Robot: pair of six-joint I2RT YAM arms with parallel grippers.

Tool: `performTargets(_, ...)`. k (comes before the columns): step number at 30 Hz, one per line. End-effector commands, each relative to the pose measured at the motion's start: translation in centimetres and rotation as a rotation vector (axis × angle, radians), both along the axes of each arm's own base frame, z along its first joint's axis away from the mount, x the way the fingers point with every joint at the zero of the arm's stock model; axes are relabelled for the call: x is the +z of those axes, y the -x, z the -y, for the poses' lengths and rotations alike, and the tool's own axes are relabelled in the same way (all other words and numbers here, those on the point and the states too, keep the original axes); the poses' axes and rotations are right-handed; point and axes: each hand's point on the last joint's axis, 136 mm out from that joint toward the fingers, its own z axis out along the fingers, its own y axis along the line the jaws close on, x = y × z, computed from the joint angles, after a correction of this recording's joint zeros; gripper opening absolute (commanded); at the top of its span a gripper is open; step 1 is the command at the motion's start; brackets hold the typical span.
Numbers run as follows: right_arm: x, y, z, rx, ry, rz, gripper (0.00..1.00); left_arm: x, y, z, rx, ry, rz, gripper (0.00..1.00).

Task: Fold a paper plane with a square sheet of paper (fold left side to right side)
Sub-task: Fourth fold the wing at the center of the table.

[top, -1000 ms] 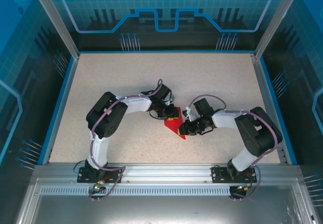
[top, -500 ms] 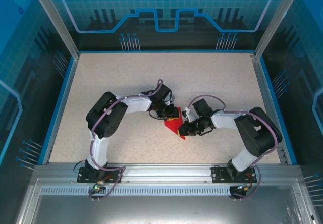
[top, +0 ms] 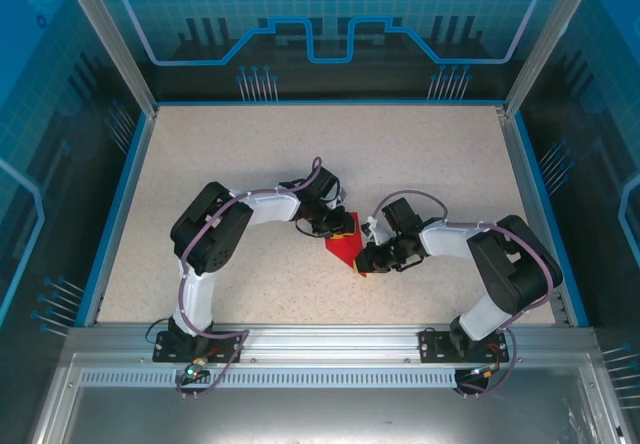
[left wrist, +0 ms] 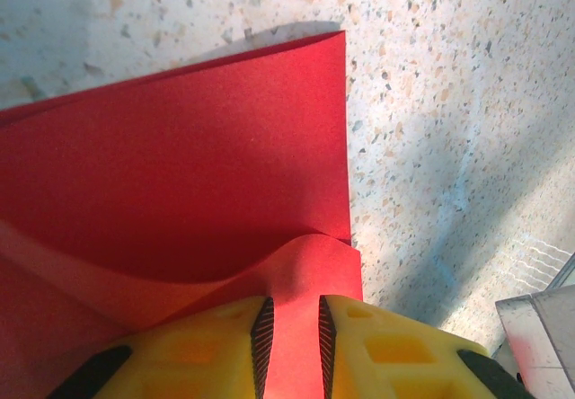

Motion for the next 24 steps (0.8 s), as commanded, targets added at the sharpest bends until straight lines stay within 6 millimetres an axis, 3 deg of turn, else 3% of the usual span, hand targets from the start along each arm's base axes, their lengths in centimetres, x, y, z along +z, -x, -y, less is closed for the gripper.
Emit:
performTargets(1, -1.3, 3.9, 1.3, 0.031, 0.069, -0.139, 0.16, -4.4, 2.1, -4.0, 0.027, -0.175, -0.089, 0.26)
performTargets(24, -1.5, 5.0, 2.1, 0.044, 0.112, -0.165, 0.16, -4.5, 2.0, -4.2, 0.033, -0.176, -0.090, 0.26)
